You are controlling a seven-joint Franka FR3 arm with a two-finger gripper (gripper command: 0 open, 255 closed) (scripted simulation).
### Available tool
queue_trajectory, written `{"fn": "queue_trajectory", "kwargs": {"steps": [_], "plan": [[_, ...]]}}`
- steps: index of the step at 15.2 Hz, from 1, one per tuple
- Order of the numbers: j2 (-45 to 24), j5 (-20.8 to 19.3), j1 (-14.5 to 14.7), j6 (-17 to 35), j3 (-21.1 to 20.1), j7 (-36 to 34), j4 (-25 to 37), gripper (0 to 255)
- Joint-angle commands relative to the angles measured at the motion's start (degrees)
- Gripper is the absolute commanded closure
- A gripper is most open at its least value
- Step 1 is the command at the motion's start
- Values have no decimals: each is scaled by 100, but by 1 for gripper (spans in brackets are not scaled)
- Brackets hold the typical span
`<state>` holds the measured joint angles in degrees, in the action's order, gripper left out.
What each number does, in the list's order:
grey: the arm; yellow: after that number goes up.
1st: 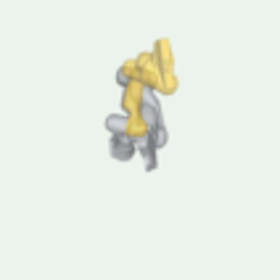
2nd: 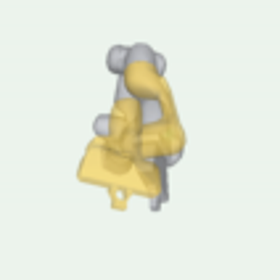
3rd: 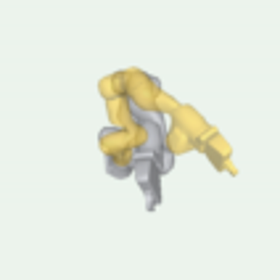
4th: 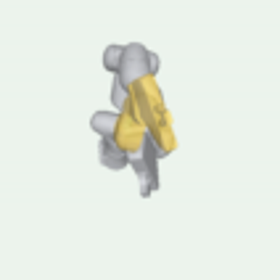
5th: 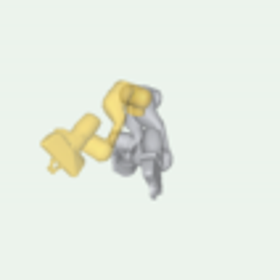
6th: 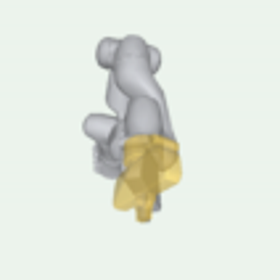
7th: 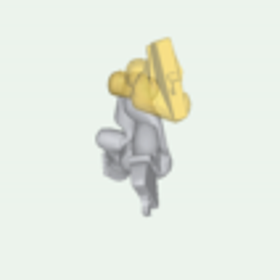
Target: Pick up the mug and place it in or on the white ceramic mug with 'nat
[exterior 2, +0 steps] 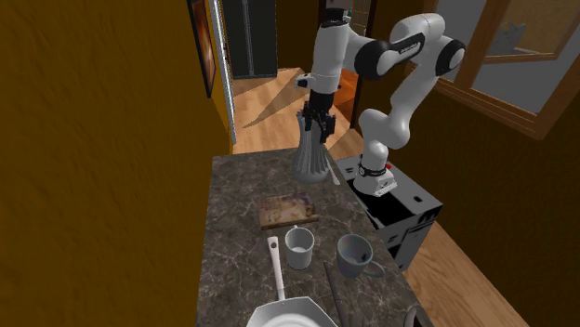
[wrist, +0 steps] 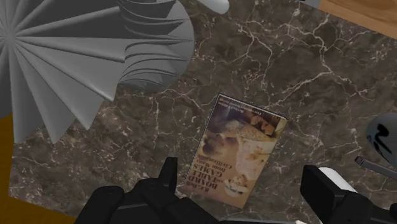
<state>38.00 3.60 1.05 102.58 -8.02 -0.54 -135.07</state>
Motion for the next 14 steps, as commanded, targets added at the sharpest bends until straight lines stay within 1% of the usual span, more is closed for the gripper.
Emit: {"fn": "queue_trajectory", "kwargs": {"steps": [1, 5, 8, 11, 14], "plan": [[-254, 49, 39, 253, -193, -200, 5, 0], [-852, 97, 112, 693, -635, -671, 162, 0], [-1361, 56, 144, 997, -959, -1046, 356, 0], [-1916, -67, 162, 1267, -1274, -1448, 615, 0], [-2517, -285, 173, 1493, -1575, -1883, 938, 0]]}}
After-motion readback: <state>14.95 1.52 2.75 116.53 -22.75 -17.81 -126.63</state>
